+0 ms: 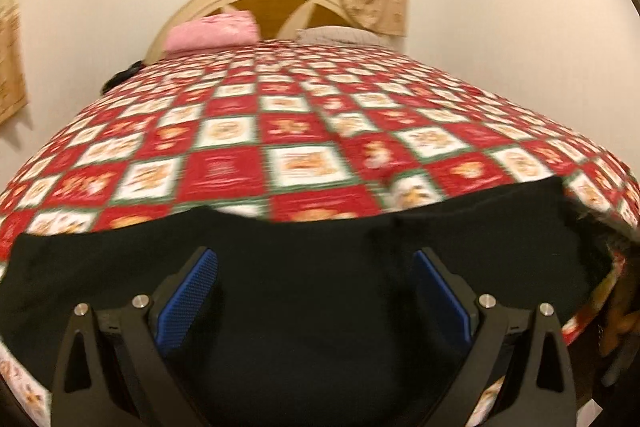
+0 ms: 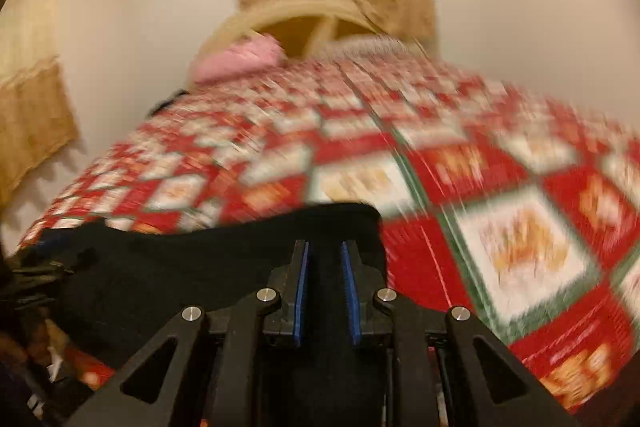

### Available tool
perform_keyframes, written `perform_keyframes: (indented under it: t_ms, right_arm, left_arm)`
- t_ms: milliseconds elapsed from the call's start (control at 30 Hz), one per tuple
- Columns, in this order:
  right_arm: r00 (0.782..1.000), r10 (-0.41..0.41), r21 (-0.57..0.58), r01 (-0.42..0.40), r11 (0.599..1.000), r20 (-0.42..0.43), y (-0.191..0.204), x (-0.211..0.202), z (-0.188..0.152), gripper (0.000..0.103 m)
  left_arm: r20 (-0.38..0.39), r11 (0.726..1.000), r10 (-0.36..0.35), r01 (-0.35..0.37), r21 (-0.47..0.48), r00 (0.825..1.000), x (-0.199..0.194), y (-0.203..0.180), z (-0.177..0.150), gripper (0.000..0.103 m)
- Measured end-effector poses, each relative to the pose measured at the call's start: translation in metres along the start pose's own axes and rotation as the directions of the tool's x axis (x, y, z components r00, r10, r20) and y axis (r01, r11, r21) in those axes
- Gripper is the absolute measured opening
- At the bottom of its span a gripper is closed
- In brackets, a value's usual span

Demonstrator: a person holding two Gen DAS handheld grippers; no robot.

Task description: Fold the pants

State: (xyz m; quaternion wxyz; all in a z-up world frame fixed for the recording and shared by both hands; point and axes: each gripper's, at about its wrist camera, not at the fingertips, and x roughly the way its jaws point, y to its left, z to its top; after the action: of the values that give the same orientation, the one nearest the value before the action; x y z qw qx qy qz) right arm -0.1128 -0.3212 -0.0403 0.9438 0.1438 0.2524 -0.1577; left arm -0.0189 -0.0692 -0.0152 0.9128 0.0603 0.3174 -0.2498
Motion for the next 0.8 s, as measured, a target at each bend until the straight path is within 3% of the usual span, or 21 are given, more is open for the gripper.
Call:
perform_keyframes:
  t_ms: [67, 200, 300, 400, 467, 500, 533, 600, 633, 700, 800]
  right_arm:
    - [0.999, 0.008, -0.005, -0.008, 1.000, 0.049, -0.001, 0.000, -0.007, 0.018]
    - [0.998, -0.047, -0.118, 0.051, 0.992, 0.033, 0.014, -0.006, -0.002, 0.018]
    - [0.995, 0.014, -0.101, -0.005, 0.995, 0.094, 0.017, -0.040, 0.002, 0.018]
    - [0.994, 0.031, -0.182, -0.011, 0.983, 0.109, 0.030, -0.063, -0.009, 0.018]
    - [0.997, 0.030, -0.164, -0.018, 0.986, 0.068, 0.029, -0.062, -0.021, 0.027]
    - [1.000, 0.020, -0.143, -0.017, 0.990, 0.022, 0.027, -0.054, -0.029, 0.038]
    - [1.000, 0.009, -0.128, -0.010, 0.992, -0.011, 0.024, -0.046, -0.037, 0.039]
    - [0.999, -0.017, -0.174, 0.023, 0.984, 0.036, 0.029, -0.045, -0.043, 0.040]
    - [0.999, -0.039, -0.221, 0.044, 0.974, 0.027, 0.038, -0.044, -0.040, 0.046]
    - [0.999, -0.038, -0.254, 0.041, 0.966, 0.014, 0.047, -0.043, -0.037, 0.052]
    - [1.000, 0.003, -0.225, -0.001, 0.974, 0.008, 0.051, -0.049, -0.033, 0.052]
  left_arm:
    - [-0.008, 0.999, -0.019, 0.020, 0.028, 1.000, 0.007, -0.016, 0.001, 0.101]
    - [-0.070, 0.997, 0.012, -0.008, 0.070, 0.997, 0.027, -0.036, -0.010, 0.101]
    - [-0.062, 0.997, 0.016, -0.012, 0.072, 0.998, 0.024, -0.036, -0.011, 0.101]
    - [-0.069, 0.998, 0.015, -0.011, 0.059, 0.997, 0.022, -0.031, -0.013, 0.101]
    - [-0.079, 0.999, 0.002, 0.000, 0.035, 0.997, 0.023, -0.029, -0.014, 0.101]
    - [-0.082, 0.999, -0.001, 0.003, 0.032, 0.997, 0.023, -0.029, -0.014, 0.101]
    - [-0.084, 0.999, -0.004, 0.007, 0.035, 0.996, 0.021, -0.028, -0.014, 0.101]
    - [-0.080, 0.998, -0.001, 0.006, 0.055, 0.997, 0.017, -0.027, -0.016, 0.101]
    - [-0.075, 0.998, 0.008, -0.003, 0.066, 0.997, 0.013, -0.025, -0.017, 0.101]
    - [-0.055, 0.997, 0.034, -0.030, 0.075, 0.998, 0.001, -0.013, -0.020, 0.101]
    - [-0.040, 0.996, 0.083, -0.082, 0.020, 0.996, -0.018, 0.020, -0.025, 0.101]
